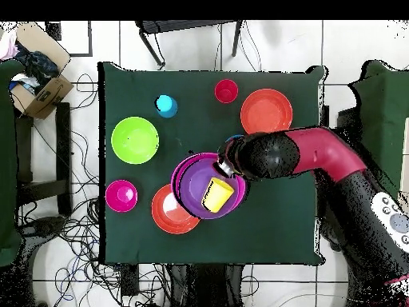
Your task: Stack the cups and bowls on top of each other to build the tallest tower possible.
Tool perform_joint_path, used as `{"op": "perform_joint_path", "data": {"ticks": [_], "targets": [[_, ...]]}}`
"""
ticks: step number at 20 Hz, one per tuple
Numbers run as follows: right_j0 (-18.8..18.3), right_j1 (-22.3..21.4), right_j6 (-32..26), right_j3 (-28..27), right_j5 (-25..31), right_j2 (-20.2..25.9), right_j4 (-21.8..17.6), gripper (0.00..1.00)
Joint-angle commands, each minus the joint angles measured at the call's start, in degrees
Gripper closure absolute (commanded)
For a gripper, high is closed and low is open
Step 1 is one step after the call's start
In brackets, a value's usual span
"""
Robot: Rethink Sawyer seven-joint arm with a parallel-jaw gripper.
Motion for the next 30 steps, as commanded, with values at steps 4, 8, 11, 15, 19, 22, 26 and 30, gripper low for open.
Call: {"op": "perform_joint_path", "data": {"ticks": [4,8,11,15,19,22,26,30], "targets": [[7.04,-2.78,9.91,5.81,-6.88,-3.77,1.33,1.00],[9.17,-3.24,11.15,5.52,-9.13,-5.54,0.65,1.00],[11.21,-3.42,13.07,5.93,-11.24,-7.36,0.42,1.00],[12.84,-4.35,13.76,6.81,-12.16,-9.24,0.77,1.00],[13.94,-5.13,14.53,7.92,-12.94,-11.60,0.36,1.00],[14.91,-5.76,15.26,8.72,-12.95,-13.58,-0.47,1.00],[15.61,-6.58,15.34,9.32,-12.55,-15.28,-0.96,1.00],[15.99,-7.20,15.60,11.13,-14.08,-16.78,-1.88,1.00]]}}
